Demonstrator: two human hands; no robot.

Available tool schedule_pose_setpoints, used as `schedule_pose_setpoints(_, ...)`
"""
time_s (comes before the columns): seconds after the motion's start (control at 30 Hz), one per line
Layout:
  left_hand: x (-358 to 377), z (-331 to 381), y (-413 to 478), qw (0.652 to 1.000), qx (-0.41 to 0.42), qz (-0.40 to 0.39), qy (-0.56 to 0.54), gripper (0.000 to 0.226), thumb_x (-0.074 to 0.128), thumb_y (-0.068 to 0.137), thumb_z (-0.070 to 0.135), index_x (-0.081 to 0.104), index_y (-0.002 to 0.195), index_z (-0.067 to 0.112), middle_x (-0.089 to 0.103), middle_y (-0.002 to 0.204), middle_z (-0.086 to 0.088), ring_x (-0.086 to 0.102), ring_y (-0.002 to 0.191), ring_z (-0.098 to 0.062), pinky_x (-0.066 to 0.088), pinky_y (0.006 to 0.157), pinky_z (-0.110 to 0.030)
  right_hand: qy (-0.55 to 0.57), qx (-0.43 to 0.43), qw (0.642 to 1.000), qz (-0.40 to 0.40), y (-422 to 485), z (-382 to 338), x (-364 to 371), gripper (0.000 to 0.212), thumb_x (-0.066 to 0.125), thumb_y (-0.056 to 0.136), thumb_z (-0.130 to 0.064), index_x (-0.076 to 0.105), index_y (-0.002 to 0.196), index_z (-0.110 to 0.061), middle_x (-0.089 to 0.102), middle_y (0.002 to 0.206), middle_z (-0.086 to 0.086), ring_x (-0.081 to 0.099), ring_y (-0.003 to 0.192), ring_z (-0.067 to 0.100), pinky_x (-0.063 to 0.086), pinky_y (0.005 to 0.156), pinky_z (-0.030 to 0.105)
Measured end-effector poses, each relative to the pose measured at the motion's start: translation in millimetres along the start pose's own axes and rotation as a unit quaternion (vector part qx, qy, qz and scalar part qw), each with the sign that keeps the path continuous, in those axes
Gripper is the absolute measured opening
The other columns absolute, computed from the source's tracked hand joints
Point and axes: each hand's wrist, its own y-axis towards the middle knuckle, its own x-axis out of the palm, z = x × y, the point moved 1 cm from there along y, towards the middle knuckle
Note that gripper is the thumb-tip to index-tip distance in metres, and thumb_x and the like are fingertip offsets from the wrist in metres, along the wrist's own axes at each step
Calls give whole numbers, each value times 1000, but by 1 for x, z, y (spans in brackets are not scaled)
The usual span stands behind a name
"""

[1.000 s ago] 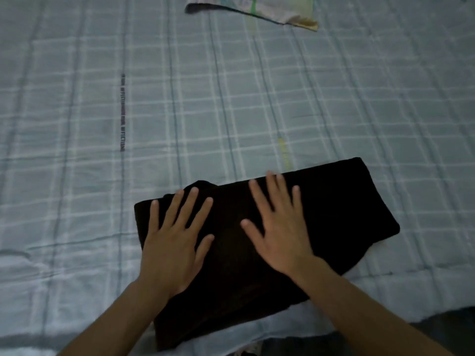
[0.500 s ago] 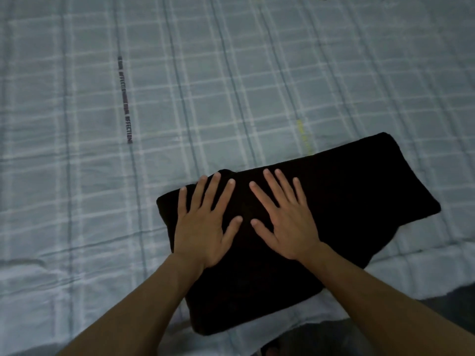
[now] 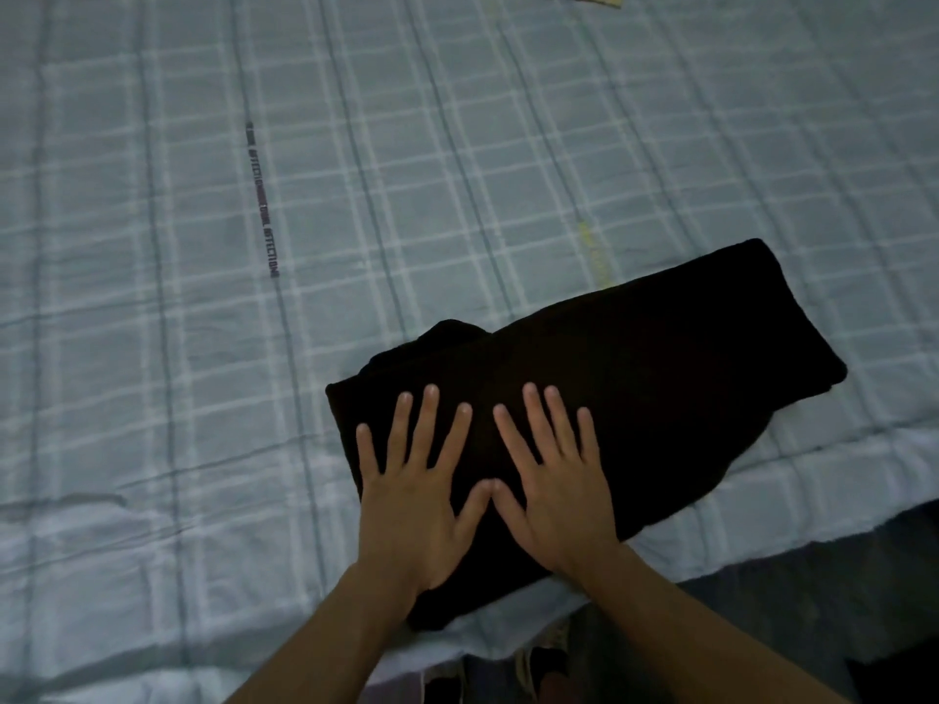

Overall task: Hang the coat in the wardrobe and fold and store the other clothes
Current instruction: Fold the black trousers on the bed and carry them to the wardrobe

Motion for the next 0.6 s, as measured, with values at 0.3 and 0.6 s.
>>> schedule_pose_setpoints(0.3,-11,-9,0,1000,3,12,-13,65,21,100,60,6,157,33,-10,166,1,-14,152,-22,4,119,-61,39,-7,999,-13,3,1,-19,70,30,98,-59,9,158,-29,-3,166,5,-9,153,22,5,122,54)
schedule_pose_setpoints(0.6,-31,-47,-40,979,-93,42,-175,67,41,97,58,15,156,39,2,165,-9,28,145,-28,42,105,-38,69,-90,993,-38,7,-74,-45,82,47,95,-51,0,158,-27,-15,164,9,-20,150,24,-4,123,47)
